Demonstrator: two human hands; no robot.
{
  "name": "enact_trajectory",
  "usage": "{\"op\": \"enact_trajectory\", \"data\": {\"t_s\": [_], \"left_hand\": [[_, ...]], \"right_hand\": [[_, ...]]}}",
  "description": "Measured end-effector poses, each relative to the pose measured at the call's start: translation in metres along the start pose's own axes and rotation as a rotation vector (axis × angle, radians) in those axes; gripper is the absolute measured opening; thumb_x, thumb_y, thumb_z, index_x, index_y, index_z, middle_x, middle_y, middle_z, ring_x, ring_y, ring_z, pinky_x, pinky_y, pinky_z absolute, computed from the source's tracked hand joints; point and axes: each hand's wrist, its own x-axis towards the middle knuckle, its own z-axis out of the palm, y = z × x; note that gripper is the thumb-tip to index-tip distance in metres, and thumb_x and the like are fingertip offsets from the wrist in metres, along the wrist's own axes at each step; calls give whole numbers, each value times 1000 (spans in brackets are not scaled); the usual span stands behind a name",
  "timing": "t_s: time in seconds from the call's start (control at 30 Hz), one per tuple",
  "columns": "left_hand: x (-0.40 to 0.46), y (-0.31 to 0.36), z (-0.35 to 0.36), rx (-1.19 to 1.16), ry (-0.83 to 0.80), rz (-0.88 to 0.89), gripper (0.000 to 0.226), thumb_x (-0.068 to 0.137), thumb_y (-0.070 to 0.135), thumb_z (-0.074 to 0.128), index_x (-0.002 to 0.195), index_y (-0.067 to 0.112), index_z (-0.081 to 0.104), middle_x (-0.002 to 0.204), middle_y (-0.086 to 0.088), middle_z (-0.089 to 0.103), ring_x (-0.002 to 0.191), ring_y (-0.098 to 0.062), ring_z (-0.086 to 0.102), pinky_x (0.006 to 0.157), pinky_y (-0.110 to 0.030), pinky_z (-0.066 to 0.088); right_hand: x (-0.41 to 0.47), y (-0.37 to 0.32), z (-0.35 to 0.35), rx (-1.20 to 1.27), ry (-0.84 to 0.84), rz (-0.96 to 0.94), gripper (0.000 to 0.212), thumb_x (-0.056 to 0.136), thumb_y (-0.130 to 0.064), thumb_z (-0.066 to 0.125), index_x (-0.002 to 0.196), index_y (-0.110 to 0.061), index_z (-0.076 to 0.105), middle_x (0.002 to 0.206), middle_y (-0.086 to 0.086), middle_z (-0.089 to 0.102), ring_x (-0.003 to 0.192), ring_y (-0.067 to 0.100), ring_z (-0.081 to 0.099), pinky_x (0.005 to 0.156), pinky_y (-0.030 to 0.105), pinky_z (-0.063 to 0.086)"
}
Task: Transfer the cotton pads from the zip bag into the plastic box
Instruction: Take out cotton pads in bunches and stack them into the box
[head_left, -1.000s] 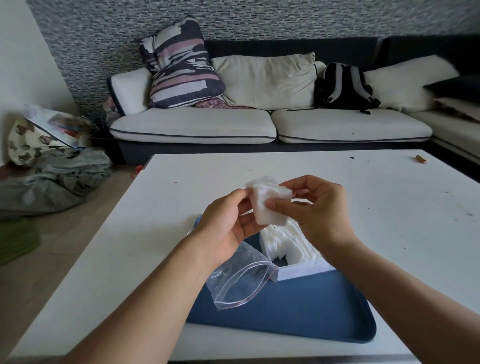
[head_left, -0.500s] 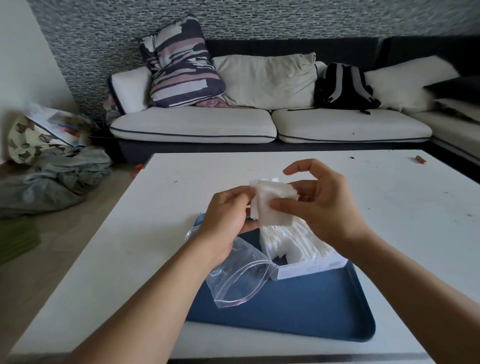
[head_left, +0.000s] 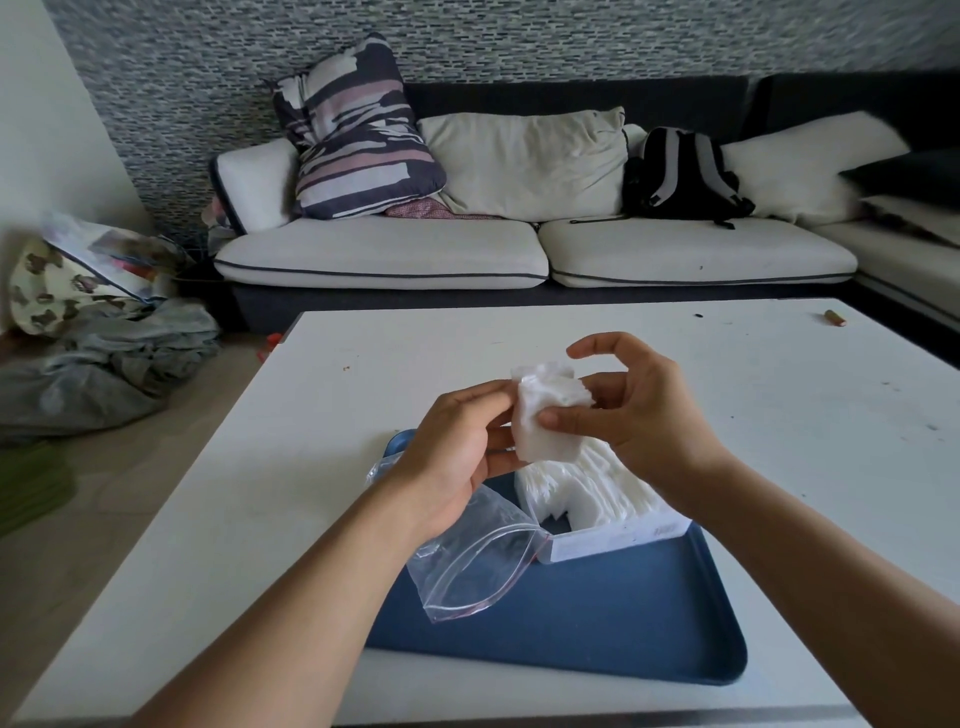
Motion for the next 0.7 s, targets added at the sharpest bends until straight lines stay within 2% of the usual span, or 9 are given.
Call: {"op": "enact_trajectory", "data": {"t_s": [0.07, 0.13, 0.2, 0.3, 0.4, 0.53, 0.7], "left_hand": [[0, -1, 0, 10, -4, -3, 32, 104, 17, 46, 112, 9, 76, 114, -18, 75, 99, -28, 72, 96, -47, 56], [0, -1, 0, 5, 1, -7, 32, 104, 19, 46, 109, 8, 76, 111, -18, 76, 95, -27, 72, 95, -46, 56], [0, 0, 1, -6, 17, -15, 33, 104, 28, 47, 107, 10, 75, 104, -15, 78, 92, -26, 74, 92, -44, 57], [0, -2, 2, 59, 24, 10, 44, 95, 43, 60, 112, 4, 74, 109, -20, 76, 103, -35, 74, 94, -45, 59], [2, -5, 3, 65, 65, 38, 40, 92, 36, 67, 108, -1, 73, 110, -22, 74, 108, -39, 70, 93, -46, 60], [3, -5, 3, 48, 86, 29, 31, 94, 32, 66, 105, 4, 76, 109, -20, 75, 107, -38, 71, 92, -47, 60], [5, -5, 4, 8, 106, -9, 28, 97, 31, 63, 109, 10, 76, 110, -18, 76, 107, -37, 72, 95, -49, 58]], "right_hand": [[1, 2, 0, -6, 4, -2, 72, 53, -17, 91, 116, -13, 57, 83, 14, 76, 79, 39, 72, 78, 48, 62], [2, 4, 0, -33, 21, -17, 72, 50, -21, 92, 113, -13, 58, 84, 13, 75, 69, 30, 69, 74, 45, 62], [2, 5, 0, -80, 48, -51, 67, 51, -18, 95, 108, -13, 59, 88, 10, 71, 62, 19, 64, 67, 41, 62], [1, 5, 2, -136, 65, -113, 55, 57, -11, 95, 100, -13, 61, 96, 8, 64, 60, 18, 63, 60, 40, 62], [0, 4, 3, -206, 54, -139, 48, 59, -14, 94, 98, -19, 67, 100, 5, 64, 64, 13, 64, 59, 35, 61], [1, 8, 2, -245, 56, -153, 45, 61, -19, 94, 98, -25, 70, 102, 0, 69, 72, 15, 67, 65, 37, 63], [0, 9, 3, -225, 98, -158, 38, 61, -21, 93, 94, -21, 74, 91, -5, 75, 74, 17, 70, 64, 34, 62]]}}
